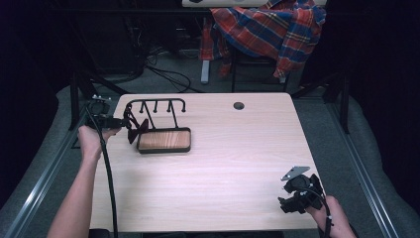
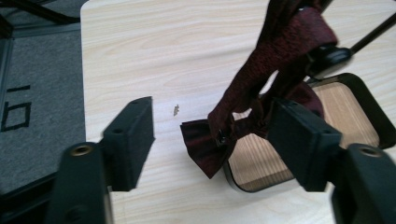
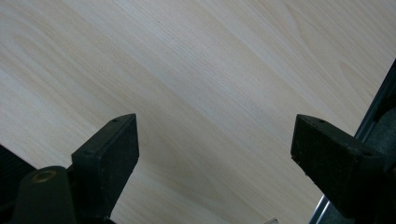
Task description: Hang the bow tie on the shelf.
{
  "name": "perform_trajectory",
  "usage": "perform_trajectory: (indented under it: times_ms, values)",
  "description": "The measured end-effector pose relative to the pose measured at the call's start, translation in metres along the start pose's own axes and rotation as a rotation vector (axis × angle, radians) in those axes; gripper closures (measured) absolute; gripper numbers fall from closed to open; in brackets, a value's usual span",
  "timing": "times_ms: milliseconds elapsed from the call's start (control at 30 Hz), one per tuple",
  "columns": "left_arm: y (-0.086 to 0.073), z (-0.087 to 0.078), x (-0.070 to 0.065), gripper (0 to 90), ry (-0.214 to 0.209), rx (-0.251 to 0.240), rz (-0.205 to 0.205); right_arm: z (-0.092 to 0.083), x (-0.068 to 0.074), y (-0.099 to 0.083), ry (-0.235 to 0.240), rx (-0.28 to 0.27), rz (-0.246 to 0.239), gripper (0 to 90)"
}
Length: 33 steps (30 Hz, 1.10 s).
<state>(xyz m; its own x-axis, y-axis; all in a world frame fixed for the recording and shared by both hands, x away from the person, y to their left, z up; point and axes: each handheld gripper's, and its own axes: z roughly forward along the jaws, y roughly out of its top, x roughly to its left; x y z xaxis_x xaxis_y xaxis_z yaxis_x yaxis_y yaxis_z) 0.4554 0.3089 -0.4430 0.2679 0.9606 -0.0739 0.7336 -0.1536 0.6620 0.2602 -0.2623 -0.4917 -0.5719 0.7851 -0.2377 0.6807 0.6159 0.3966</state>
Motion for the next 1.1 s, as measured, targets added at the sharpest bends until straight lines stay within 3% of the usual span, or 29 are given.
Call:
perform_trajectory:
  times_ms: [233,533,733,967,1100]
  values:
    - [-0.012,-0.016,-0.005,15.8,-0.008,-0.023,0.027,-0.001,0.0,-0.001,-0.004,-0.007,0.001,15.0]
    - [-0.026,-0.04,-0.02,8.0,-0.031,-0.025,0.085,-0.001,0.0,-0.001,-0.008,-0.005,0.001,15.0]
    - [-0.044,-0.052,-0.026,5.4,-0.04,-0.05,0.087,0.0,0.0,-0.001,-0.005,-0.014,0.006,15.0]
    - [-0.074,-0.059,-0.035,2.5,-0.029,0.003,0.12,-0.001,0.0,-0.001,-0.007,-0.013,0.005,15.0]
    - [-0.085,-0.059,-0.039,0.2,-0.045,0.036,0.131,-0.001,0.001,-0.001,-0.013,-0.011,0.002,15.0]
